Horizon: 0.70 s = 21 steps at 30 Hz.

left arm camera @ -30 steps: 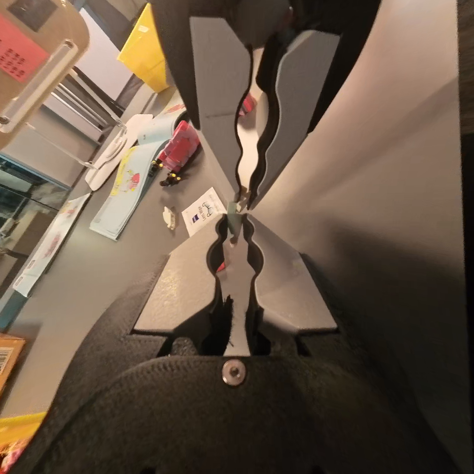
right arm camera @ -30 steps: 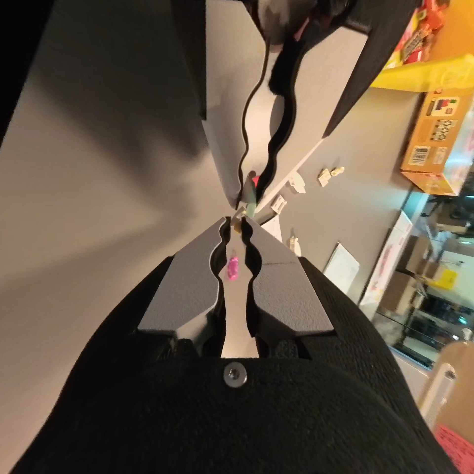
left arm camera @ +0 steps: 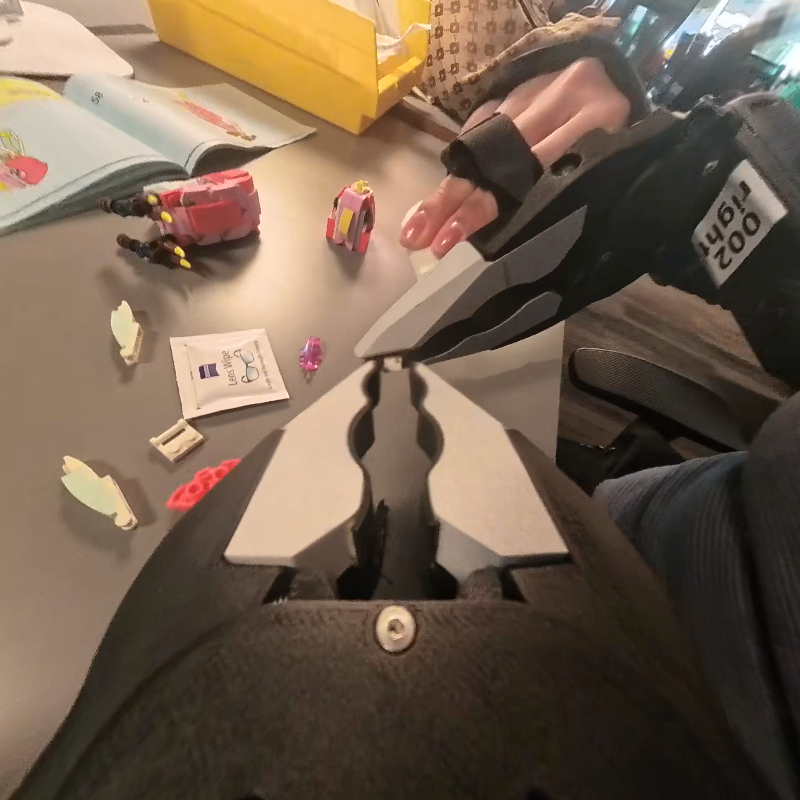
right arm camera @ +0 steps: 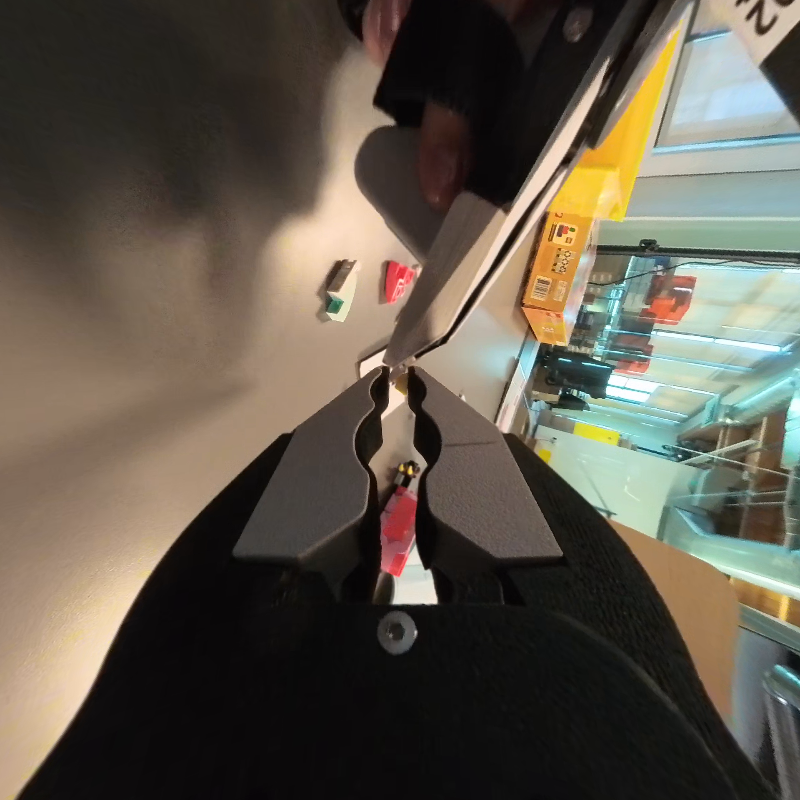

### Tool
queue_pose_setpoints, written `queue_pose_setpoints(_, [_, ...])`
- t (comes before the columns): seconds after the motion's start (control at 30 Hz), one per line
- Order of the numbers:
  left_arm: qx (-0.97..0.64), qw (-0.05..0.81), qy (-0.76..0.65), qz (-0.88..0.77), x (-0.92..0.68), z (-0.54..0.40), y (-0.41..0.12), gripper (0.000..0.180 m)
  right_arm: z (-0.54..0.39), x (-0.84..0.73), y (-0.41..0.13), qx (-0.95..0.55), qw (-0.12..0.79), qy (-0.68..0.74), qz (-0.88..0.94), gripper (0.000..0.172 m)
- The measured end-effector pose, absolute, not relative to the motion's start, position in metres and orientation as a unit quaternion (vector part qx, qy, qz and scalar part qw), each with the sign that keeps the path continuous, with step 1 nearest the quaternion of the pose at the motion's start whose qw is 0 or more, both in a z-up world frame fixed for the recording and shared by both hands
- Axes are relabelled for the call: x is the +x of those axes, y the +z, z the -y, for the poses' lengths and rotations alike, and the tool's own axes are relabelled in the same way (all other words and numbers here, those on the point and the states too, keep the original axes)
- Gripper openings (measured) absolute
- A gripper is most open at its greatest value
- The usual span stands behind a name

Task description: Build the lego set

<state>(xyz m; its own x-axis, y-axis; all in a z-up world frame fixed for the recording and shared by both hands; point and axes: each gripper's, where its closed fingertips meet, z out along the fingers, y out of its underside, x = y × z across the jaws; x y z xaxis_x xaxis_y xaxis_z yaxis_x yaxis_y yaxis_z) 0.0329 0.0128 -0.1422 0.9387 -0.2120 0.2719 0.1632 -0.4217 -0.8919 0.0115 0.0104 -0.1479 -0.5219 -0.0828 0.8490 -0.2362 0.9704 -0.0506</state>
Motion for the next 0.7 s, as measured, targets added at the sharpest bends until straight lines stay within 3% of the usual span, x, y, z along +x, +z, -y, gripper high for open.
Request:
queue_pose_setpoints(0.17, [-0.828,0.550,-0.108,-0.034,0.028,-0.016,-0.140,0.006,-0.013,0.007,-0.146,0.004,0.474,0.130,0.871,0.007])
queue_pose_setpoints(0.43, [-0.799,0.579,-0.157,0.018,0.021,-0.017,-0.134,0.006,-0.017,0.002,-0.142,-0.194,0.449,0.243,0.838,0.006])
queue_pose_setpoints(0.7, [-0.797,0.578,-0.175,0.026,0.021,-0.018,-0.133,0.006,-0.019,0.001,-0.141,-0.186,0.481,0.223,0.827,0.005])
